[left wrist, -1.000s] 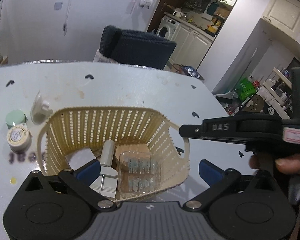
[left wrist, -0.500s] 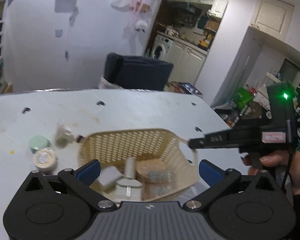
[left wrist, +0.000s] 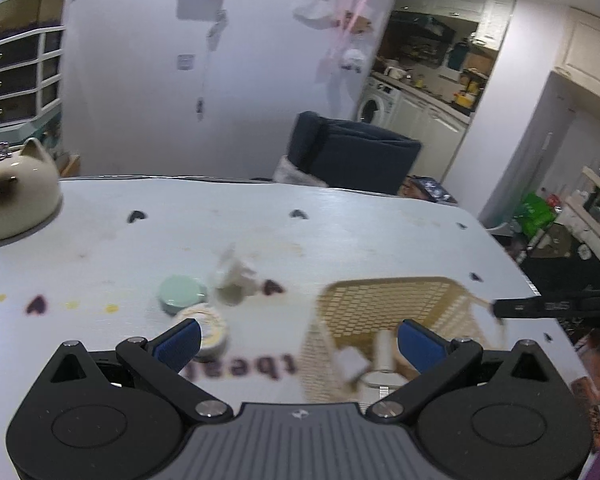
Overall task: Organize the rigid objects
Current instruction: 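Withdraw the left gripper and move it to the round cream tape-measure tin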
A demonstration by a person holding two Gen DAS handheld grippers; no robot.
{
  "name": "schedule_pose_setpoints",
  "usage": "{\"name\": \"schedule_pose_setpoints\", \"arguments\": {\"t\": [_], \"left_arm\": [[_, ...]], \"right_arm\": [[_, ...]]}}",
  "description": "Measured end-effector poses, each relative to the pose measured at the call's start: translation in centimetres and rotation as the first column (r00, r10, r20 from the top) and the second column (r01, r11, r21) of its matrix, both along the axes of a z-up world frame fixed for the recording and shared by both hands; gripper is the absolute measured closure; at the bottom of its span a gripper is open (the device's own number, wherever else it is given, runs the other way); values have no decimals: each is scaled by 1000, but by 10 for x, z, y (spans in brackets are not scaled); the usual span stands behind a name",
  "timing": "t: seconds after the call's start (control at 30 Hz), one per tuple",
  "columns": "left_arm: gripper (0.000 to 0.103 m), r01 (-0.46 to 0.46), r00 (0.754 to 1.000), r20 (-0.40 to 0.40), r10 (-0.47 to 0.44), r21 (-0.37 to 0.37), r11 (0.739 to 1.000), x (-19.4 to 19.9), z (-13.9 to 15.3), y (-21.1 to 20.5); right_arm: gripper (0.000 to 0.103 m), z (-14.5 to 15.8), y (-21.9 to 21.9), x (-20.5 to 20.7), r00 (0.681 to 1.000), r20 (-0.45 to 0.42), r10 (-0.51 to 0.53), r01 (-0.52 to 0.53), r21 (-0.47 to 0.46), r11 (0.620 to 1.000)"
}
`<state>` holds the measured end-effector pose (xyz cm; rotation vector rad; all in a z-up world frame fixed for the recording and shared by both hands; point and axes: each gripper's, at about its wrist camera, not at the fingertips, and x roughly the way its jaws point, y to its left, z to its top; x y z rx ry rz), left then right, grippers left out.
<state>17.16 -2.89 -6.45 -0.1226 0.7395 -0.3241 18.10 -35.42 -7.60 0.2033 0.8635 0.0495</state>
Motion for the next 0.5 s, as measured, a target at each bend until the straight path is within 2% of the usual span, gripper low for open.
{"name": "schedule_pose_setpoints", "arguments": {"t": [0.23, 0.4, 0.5], "left_arm": [[0, -31, 1000, -4, 31, 2, 1000, 21, -19, 27], [0, 0, 1000, 13, 0, 48, 999, 33, -36, 33], [0, 26, 1000, 15, -26, 46, 999, 40, -48, 35]], "right_arm": [[100, 2, 8, 2, 1000, -12, 10, -11, -51, 999], [100, 2, 11, 2, 1000, -15, -7, 6, -64, 998], [100, 3, 13, 2, 1000, -19, -18, 16, -72, 997]]}}
